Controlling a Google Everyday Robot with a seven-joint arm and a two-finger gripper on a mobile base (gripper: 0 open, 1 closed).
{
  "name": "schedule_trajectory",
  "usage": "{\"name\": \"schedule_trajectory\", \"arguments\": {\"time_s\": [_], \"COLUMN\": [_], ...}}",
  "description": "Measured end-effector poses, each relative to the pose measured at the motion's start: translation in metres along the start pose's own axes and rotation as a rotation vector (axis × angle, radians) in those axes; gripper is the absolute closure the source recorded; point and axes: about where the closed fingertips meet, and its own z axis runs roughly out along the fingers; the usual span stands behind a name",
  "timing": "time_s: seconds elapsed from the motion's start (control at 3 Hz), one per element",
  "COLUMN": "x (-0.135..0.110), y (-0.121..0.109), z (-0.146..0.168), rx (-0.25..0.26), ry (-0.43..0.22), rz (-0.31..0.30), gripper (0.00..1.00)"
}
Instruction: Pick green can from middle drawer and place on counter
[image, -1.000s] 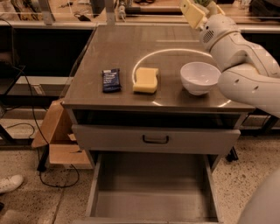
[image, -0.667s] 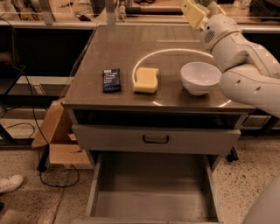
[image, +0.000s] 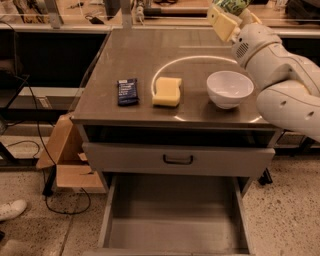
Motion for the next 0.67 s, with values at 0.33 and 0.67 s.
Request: {"name": "schedule_trajectory", "arguments": {"time_s": [0.33,0.67], "x": [0.006,0.014], "y": [0.009,0.015], "z": [-0.011,-0.030], "rx": [0.005,0.017], "ry": [0.031,0.072], "rz": [0.010,0.048], "gripper": [1.00,1.00]}}
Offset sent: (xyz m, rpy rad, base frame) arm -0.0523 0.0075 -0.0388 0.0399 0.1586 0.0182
